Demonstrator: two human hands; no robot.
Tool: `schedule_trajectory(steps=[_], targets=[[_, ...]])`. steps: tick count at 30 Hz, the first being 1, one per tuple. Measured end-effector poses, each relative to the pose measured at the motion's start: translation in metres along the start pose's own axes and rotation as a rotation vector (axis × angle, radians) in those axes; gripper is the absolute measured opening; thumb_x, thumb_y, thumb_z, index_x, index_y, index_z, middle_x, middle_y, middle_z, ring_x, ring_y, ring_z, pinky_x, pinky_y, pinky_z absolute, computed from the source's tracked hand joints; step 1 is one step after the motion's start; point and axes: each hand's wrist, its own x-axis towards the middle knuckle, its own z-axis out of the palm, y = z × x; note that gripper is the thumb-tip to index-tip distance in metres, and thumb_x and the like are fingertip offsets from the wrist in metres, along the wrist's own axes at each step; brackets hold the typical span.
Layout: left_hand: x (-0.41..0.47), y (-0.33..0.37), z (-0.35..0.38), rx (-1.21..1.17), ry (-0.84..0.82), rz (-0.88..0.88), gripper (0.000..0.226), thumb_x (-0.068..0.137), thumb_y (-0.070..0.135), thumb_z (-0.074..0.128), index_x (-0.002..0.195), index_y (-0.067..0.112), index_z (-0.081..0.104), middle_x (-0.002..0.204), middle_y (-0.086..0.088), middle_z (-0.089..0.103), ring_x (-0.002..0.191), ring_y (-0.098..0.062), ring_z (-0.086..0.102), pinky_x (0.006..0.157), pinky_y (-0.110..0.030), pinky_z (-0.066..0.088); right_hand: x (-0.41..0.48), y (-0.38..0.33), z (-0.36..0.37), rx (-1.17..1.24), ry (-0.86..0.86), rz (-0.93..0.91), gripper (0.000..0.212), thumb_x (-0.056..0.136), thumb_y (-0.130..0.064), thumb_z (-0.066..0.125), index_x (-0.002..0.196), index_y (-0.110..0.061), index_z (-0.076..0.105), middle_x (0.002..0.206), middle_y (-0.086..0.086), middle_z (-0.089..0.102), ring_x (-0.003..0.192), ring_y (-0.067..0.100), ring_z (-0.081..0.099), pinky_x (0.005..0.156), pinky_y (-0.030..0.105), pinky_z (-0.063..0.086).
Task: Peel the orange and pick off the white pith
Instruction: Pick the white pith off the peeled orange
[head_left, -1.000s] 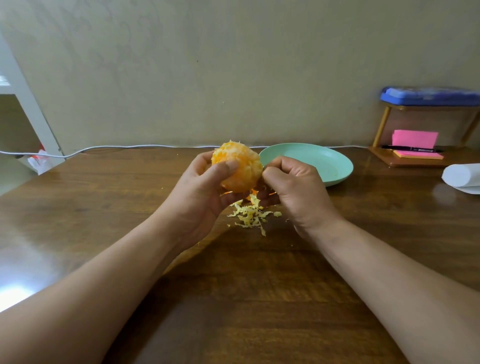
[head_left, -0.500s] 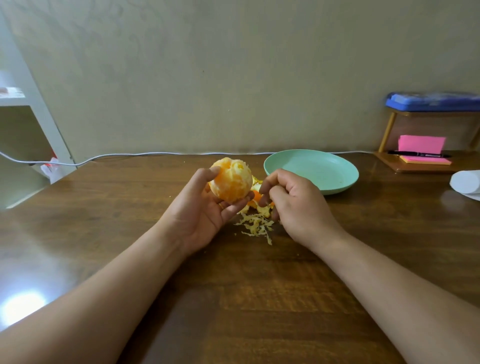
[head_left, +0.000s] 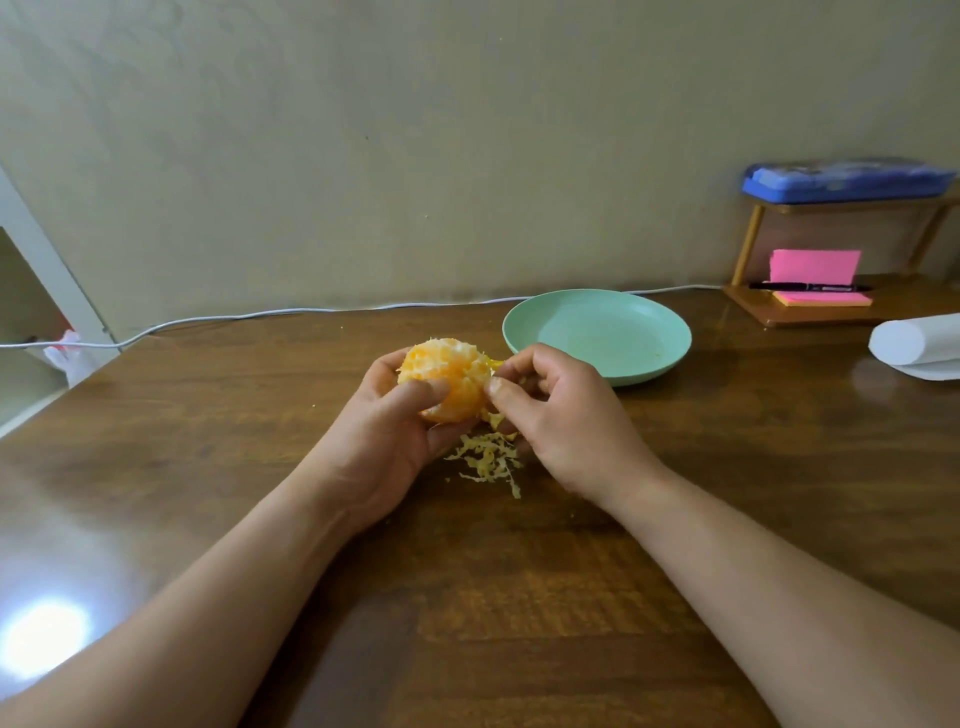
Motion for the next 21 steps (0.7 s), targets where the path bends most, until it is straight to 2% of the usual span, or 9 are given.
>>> schedule_trajectory(steps=[3, 6, 12, 18, 21], targets=[[-0.0004, -0.0010, 0.0021, 0.043, 0.015, 0.026, 0.072, 0.080, 0.006, 0.074, 0.146, 0.017, 0.047, 0.139, -0.021, 0.067, 0.122, -0.037, 0.072, 0.097, -0.047, 0.062, 0.0005, 0.0012, -0.0001, 0.030, 0.005, 0.036, 0.009, 0.102, -0.040, 0.068, 0.099, -0.032, 0.069, 0.093, -0.007, 0.075, 0.090, 0.014, 0.074, 0.077, 0.046, 0.065], [-0.0005, -0.0015, 0.0012, 0.089, 0.018, 0.039, 0.074, 0.078, 0.006, 0.076, 0.145, 0.021, 0.047, 0.136, -0.018, 0.067, 0.120, -0.036, 0.073, 0.096, -0.044, 0.062, 0.0015, 0.0027, 0.0003, 0.063, 0.006, 0.085, 0.012, 0.101, -0.042, 0.069, 0.099, -0.030, 0.070, 0.090, -0.006, 0.077, 0.087, 0.013, 0.075, 0.076, 0.047, 0.066], [-0.0030, -0.0024, 0.0004, 0.223, 0.005, 0.072, 0.078, 0.077, 0.010, 0.080, 0.146, 0.024, 0.046, 0.136, -0.014, 0.064, 0.119, -0.032, 0.073, 0.095, -0.039, 0.061, 0.0020, -0.0013, -0.0007, 0.161, -0.018, 0.174, 0.010, 0.103, -0.029, 0.069, 0.102, -0.019, 0.072, 0.089, -0.001, 0.078, 0.079, 0.010, 0.077, 0.065, 0.032, 0.065], [-0.0062, -0.0049, -0.0015, 0.432, 0.037, 0.146, 0.082, 0.068, 0.033, 0.092, 0.139, 0.036, 0.050, 0.131, -0.003, 0.069, 0.124, -0.030, 0.070, 0.108, -0.052, 0.056, -0.0005, -0.0035, -0.0016, 0.171, 0.003, 0.179, 0.008, 0.100, -0.020, 0.067, 0.099, -0.015, 0.073, 0.083, 0.000, 0.079, 0.071, 0.009, 0.076, 0.059, 0.020, 0.058], [-0.0069, -0.0048, -0.0002, 0.448, 0.039, 0.154, 0.083, 0.068, 0.035, 0.093, 0.139, 0.036, 0.050, 0.130, 0.000, 0.071, 0.125, -0.029, 0.070, 0.108, -0.052, 0.056, -0.0011, -0.0029, -0.0004, 0.152, 0.019, 0.172, 0.008, 0.099, -0.020, 0.066, 0.098, -0.017, 0.073, 0.083, 0.000, 0.078, 0.071, 0.008, 0.075, 0.059, 0.019, 0.057]])
